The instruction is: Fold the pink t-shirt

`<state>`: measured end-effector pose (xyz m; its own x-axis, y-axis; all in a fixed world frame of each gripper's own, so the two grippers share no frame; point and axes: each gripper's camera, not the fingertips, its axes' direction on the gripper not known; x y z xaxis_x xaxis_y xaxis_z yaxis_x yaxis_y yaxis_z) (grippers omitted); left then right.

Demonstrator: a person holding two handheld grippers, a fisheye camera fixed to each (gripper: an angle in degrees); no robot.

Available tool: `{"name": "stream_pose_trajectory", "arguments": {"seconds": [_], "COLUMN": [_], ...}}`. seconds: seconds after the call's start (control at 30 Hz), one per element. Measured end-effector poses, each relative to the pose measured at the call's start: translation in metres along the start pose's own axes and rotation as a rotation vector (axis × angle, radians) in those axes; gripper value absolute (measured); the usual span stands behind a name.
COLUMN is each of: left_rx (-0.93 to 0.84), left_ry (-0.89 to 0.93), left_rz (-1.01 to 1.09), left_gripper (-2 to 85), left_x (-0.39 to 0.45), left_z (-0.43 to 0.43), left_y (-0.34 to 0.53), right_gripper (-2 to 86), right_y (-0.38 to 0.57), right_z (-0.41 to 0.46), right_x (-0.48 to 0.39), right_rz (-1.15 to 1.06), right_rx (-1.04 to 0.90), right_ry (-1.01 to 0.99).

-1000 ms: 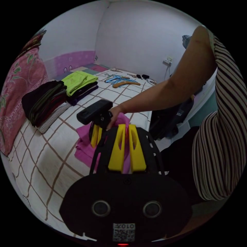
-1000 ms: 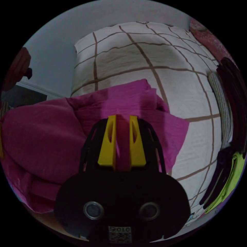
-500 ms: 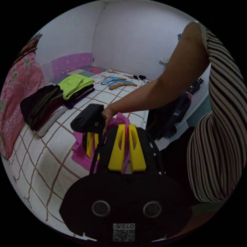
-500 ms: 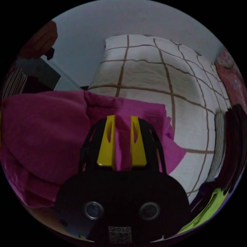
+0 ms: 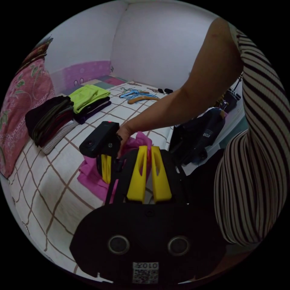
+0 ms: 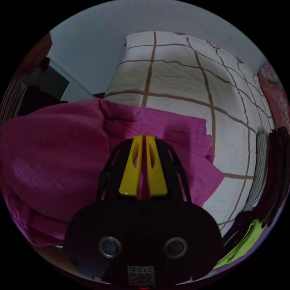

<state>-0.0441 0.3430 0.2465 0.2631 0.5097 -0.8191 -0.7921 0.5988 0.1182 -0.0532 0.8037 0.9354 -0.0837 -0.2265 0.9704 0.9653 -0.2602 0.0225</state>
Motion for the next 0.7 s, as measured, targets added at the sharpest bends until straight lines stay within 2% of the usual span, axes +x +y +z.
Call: {"name": "stream_pose_trajectory", "arguments": {"seconds": [0.2, 0.33, 0.5, 0.7], "left_rx": [0.002, -0.009, -0.019, -0.031], "left_ry": [0.006, 0.01, 0.011, 0.011], "left_rz": [-0.002, 0.024, 0.031, 0.014], "left_gripper": [0.2, 0.2, 0.3, 0.3], "left_x": [-0.007, -0.007, -0.013, -0.024], "left_z": [0.0, 0.005, 0.009, 0.013], "left_y": [0.001, -0.003, -0.005, -0.001], "right_gripper": [5.1, 5.3, 5.1, 3.8], "right_y": [0.011, 0.012, 0.008, 0.014], "right_z": [0.001, -0.005, 0.032, 0.052], "right_x": [0.003, -0.01, -0.026, -0.042], "right_rz": [0.062, 0.0, -0.091, -0.194], "right_rx": [0.049, 0.112, -0.051, -0.057], "right_ry": [-0.045, -0.072, -0.147, -0.268]}}
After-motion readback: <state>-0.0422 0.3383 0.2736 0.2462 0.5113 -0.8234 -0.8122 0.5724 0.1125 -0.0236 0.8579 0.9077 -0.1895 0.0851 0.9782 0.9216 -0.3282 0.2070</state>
